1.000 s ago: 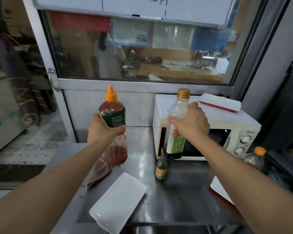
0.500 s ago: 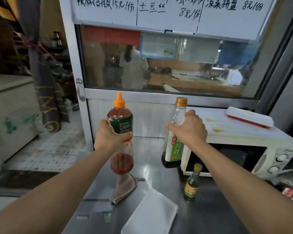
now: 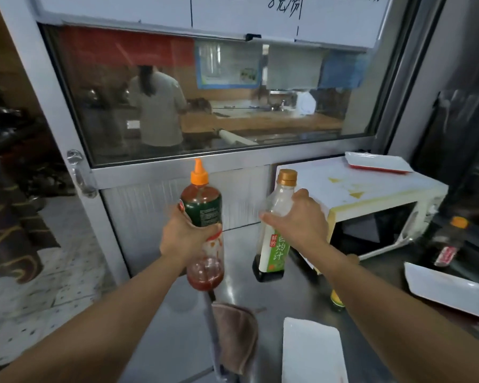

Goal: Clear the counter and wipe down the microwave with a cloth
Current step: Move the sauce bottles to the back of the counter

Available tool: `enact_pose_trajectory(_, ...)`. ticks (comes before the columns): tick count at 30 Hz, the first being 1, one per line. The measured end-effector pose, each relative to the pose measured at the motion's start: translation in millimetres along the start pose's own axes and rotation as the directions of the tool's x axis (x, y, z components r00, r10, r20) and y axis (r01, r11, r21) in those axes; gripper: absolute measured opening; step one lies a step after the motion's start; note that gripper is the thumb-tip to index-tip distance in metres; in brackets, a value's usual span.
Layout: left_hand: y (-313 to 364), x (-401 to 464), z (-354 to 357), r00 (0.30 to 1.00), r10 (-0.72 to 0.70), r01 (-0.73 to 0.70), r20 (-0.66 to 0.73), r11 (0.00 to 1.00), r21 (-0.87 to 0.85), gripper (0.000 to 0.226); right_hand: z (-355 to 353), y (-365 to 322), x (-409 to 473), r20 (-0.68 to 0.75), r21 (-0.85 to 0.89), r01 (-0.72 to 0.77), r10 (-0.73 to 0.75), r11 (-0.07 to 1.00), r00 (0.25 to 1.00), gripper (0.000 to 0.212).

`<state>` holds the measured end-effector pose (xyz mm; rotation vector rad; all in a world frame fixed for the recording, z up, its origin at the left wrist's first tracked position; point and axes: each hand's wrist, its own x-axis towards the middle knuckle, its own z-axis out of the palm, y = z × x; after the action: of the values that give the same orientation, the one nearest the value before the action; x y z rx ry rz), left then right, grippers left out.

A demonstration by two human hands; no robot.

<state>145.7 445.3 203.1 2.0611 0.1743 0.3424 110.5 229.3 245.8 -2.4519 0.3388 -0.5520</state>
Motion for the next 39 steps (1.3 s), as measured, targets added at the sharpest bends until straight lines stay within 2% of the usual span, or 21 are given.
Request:
enact_pose_trajectory(7, -12.6, 43.6, 25.4, 0.996, 0.019, -0.012, 0.089, 0.996, -0.083, 0.081, 25.0, 9.1, 18.3, -0.032, -0.045, -0.06, 0.059, 0.997, 0.998, 0.068)
enact_pose_trajectory(10, -14.2, 64.0, 41.2, 0.989, 0.056, -0.042, 0.136, 0.993, -0.107, 0.074, 37.0, 17.9, 35.2, -0.039, -0.049, -0.083, 0.081, 0.995, 0.996, 0.068)
enact_pose_trajectory(18, -14.6, 122.9, 102.0, 0.987, 0.066, -0.055, 0.15, 0.995, -0.078, 0.077, 77.7, 54.1, 98.8, -0.025, -0.016, -0.082, 0.081, 0.997, 0.996, 0.069)
enact_pose_trajectory(28, -19.9, 178.9, 189.6, 0.979, 0.029, -0.021, 0.204, 0.999, -0.038, 0.084, 126.8, 99.1, 135.0, -0.027, -0.003, -0.084, 0.084, 0.996, 0.996, 0.069)
enact_pose_trajectory(35, -38.0, 191.1, 229.4, 0.977, 0.007, 0.002, 0.212, 0.999, -0.042, 0.069, 145.1, 116.9, 140.9, -0.055, -0.021, -0.097, 0.096, 0.995, 0.994, 0.068)
enact_pose_trajectory(39, -47.7, 191.6, 235.3, 0.978, 0.012, 0.001, 0.208, 0.998, -0.059, 0.082, 150.7, 120.8, 142.9, -0.063, -0.015, -0.129, 0.128, 0.992, 0.99, 0.065)
